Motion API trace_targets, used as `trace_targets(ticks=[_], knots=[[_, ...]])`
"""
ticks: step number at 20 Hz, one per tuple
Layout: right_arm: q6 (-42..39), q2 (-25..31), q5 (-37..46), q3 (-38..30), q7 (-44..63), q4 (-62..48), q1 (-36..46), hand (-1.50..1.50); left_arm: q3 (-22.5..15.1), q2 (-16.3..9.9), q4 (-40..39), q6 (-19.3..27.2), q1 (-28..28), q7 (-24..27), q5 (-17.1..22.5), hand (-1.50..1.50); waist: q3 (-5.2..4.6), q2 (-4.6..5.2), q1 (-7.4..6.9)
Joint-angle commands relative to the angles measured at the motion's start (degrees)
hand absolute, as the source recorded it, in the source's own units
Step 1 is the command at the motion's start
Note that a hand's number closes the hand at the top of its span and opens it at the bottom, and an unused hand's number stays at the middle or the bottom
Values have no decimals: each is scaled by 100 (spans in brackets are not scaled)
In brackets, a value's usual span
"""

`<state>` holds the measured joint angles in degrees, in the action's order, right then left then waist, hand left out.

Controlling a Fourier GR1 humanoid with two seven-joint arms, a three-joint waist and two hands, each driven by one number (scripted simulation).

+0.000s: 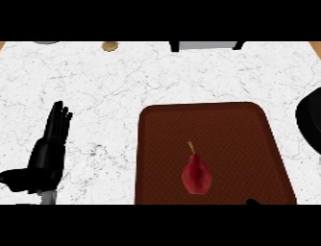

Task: Pick the pear from the tray and place it in the pot

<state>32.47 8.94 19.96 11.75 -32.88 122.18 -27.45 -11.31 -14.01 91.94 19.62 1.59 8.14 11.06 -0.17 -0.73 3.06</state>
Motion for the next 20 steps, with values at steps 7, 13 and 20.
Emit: trace_targets(ticks=[7, 13, 20], knots=[[-289, 359, 2891, 1023, 1445, 420, -2469, -150, -77, 126, -4, -89, -164, 77, -17, 0, -33, 131, -184], [-1250, -232, 4790, 1685, 3203, 885, -2615, -150, -197, 188, 18, -79, -226, 9, -127, 0, -19, 148, -373], [-2207, -879, 6214, 2842, 5391, 356, -938, -150, -38, 101, 30, -300, -237, -59, -20, 0, 7, 105, -393]])
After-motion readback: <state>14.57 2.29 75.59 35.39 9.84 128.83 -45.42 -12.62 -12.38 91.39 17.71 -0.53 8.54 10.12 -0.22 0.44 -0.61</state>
